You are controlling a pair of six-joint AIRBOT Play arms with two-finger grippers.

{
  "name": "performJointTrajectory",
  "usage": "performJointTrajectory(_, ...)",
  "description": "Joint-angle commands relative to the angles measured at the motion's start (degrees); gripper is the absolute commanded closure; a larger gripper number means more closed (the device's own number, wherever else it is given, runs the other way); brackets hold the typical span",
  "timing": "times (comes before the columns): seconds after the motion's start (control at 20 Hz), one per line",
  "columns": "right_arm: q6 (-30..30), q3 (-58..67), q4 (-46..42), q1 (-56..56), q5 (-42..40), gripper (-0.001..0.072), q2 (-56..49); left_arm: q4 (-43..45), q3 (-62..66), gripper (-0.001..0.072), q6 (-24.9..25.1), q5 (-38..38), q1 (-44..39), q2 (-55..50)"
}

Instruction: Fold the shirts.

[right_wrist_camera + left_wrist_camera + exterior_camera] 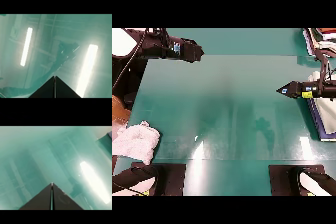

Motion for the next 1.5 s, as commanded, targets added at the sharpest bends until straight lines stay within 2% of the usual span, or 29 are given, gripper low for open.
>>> performJointTrajectory(0.0, 0.02, 0.00, 0.02, 0.04, 0.13, 0.0697, -0.04, 0.00, 0.02, 0.0686, -0.02, 0.11, 0.00, 0.00)
performJointTrajectory(0.2, 0.02, 0.00, 0.02, 0.04, 0.63, 0.0698, -0.04, 0.46, 0.02, 0.0686, 0.00, 3.61, 0.39, -0.15)
performJointTrajectory(0.3, 0.02, 0.00, 0.02, 0.04, 0.79, 0.0697, -0.04, 1.49, 0.00, 0.0687, -0.07, -4.55, 2.43, 0.50)
performJointTrajectory(0.4, 0.02, 0.00, -0.02, 0.04, 2.03, 0.0698, -0.04, 7.32, -0.42, 0.0687, -0.24, -15.82, 6.23, 2.32)
performJointTrajectory(0.45, 0.02, 0.00, 0.00, 0.04, 2.73, 0.0697, -0.04, 10.23, -1.73, 0.0687, -0.50, -18.91, 8.59, 4.46)
performJointTrajectory(0.7, 0.02, -0.02, 0.04, 0.04, 4.74, 0.0697, -0.04, 19.50, -19.15, 0.0686, -2.14, -25.20, 23.93, 20.98)
performJointTrajectory(0.85, 0.02, 0.00, 0.04, 0.04, 4.42, 0.0697, -0.04, 21.55, -29.90, 0.0674, -2.12, -29.38, 32.57, 25.22)
performJointTrajectory(0.95, 0.00, -0.02, 0.00, 0.04, 4.59, 0.0697, -0.04, 22.23, -36.61, 0.0176, -3.48, -30.18, 36.44, 25.29)
performJointTrajectory(1.0, 0.00, 0.00, 0.00, 0.04, 4.63, 0.0698, -0.04, 22.88, -40.17, 0.0148, -5.01, -29.62, 37.75, 25.29)
performJointTrajectory(1.2, 0.00, -0.02, -0.07, 0.04, 4.61, 0.0698, -0.04, 26.69, -52.78, 0.0158, -6.54, -26.91, 38.97, 25.29)
performJointTrajectory(1.4, -0.02, -0.02, -0.09, 0.04, 4.42, 0.0698, -0.04, 28.87, -57.75, 0.0176, -9.70, -25.31, 38.97, 25.27)
performJointTrajectory(1.45, -0.02, -0.02, -0.09, 0.04, 4.42, 0.0698, -0.04, 28.87, -57.72, 0.0376, -9.64, -25.20, 38.97, 25.29)
